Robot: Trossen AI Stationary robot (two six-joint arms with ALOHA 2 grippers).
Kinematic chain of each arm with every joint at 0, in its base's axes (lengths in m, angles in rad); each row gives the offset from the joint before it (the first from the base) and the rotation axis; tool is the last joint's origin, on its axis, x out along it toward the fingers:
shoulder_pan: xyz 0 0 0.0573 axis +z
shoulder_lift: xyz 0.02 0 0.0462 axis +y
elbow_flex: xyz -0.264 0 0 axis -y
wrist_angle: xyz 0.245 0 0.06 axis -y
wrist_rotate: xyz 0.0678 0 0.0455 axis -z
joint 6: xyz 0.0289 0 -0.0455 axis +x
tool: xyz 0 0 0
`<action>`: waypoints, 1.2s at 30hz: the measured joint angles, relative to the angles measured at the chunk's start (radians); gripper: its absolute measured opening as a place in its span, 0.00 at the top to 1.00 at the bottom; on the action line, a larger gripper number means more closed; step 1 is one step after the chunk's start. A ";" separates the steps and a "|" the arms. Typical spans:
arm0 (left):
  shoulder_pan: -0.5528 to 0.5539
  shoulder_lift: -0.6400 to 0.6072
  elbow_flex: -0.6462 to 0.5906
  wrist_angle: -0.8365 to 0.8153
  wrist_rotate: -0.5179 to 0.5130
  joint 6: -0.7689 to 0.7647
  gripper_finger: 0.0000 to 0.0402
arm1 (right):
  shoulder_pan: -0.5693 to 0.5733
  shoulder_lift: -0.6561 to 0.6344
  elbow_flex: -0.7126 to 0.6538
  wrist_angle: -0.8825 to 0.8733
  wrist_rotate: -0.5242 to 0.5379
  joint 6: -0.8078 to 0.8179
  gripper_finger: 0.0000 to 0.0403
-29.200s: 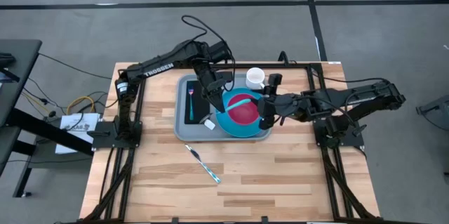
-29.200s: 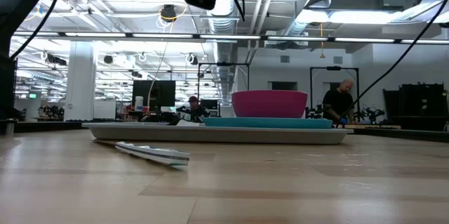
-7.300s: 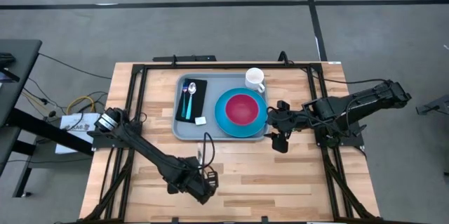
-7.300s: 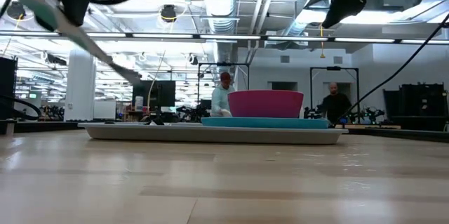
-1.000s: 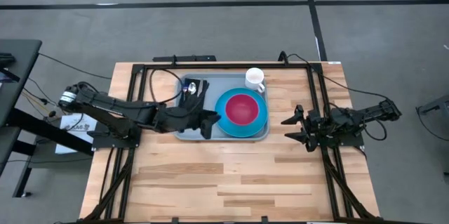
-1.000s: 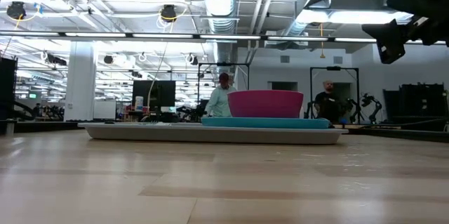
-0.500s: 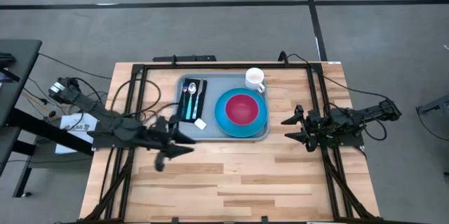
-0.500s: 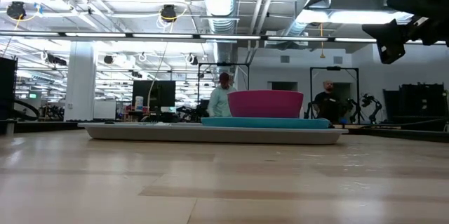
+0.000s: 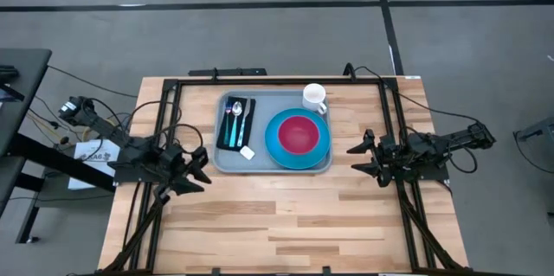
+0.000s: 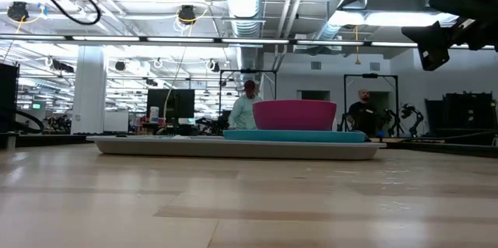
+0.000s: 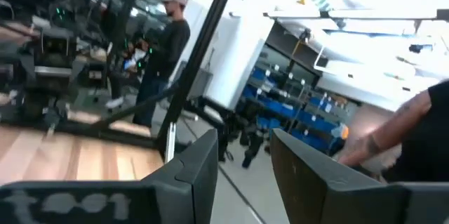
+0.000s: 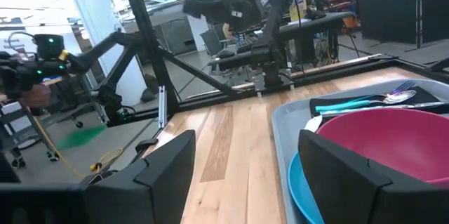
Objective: Set up tray
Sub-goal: Return to Home Position
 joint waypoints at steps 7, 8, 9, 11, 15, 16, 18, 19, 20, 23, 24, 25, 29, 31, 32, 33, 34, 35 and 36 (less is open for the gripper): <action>0.036 -0.184 -0.135 -0.088 -0.001 -0.028 0.70 | 0.000 0.000 0.000 0.000 0.000 0.000 0.39; 0.046 -0.211 -0.147 -0.101 0.000 -0.028 0.70 | 0.000 0.000 0.000 0.000 0.000 0.000 0.39; 0.055 -0.234 -0.153 -0.120 0.001 -0.025 0.70 | 0.000 0.000 0.000 0.000 0.000 0.000 0.39; 0.070 -0.279 -0.154 -0.170 0.003 -0.007 0.70 | 0.000 0.000 0.000 0.000 0.000 0.000 0.39; 0.088 -0.349 -0.154 -0.281 0.011 0.015 0.70 | 0.000 0.000 0.000 0.000 0.000 0.000 0.39; 0.093 -0.368 -0.154 -0.316 0.018 0.019 0.70 | 0.000 0.000 0.000 0.000 0.000 0.000 0.39; 0.103 -0.403 -0.154 -0.379 0.031 0.020 0.70 | 0.000 0.000 0.000 0.000 0.000 0.000 0.39; 0.107 -0.420 -0.154 -0.408 0.042 0.026 0.70 | 0.000 0.000 0.000 0.000 0.000 0.000 0.39; 0.109 -0.438 -0.154 -0.432 0.055 0.036 0.70 | 0.000 0.000 0.000 0.000 0.000 0.000 0.39; 0.110 -0.494 -0.154 -0.482 0.066 0.090 0.70 | 0.000 0.000 0.000 0.000 0.000 0.000 0.39; 0.110 -0.513 -0.154 -0.498 0.056 0.117 0.70 | 0.000 0.000 0.000 0.000 0.000 0.000 0.39; 0.110 -0.529 -0.154 -0.515 0.040 0.145 0.70 | 0.000 0.000 0.000 0.000 0.001 0.000 0.39; 0.110 -0.589 -0.206 -0.483 -0.032 0.222 0.70 | 0.000 0.000 0.000 0.000 0.001 0.000 0.39; 0.110 -0.616 -0.253 -0.439 -0.045 0.225 0.70 | 0.000 0.000 0.000 0.000 0.001 0.000 0.39; 0.110 -0.615 -0.268 -0.427 -0.048 0.219 0.70 | 0.000 0.000 0.000 0.000 0.001 0.000 0.39; 0.111 -0.610 -0.267 -0.434 -0.051 0.215 0.70 | 0.000 0.000 0.000 -0.001 0.001 0.000 0.39; 0.111 -0.609 -0.267 -0.454 -0.044 0.220 0.70 | 0.000 0.000 0.000 0.000 0.001 0.000 0.39; 0.112 -0.609 -0.267 -0.463 -0.041 0.232 0.70 | 0.000 0.000 0.000 0.000 0.001 0.000 0.39; 0.113 -0.608 -0.267 -0.468 -0.039 0.248 0.70 | 0.000 0.000 0.000 0.000 0.001 0.000 0.39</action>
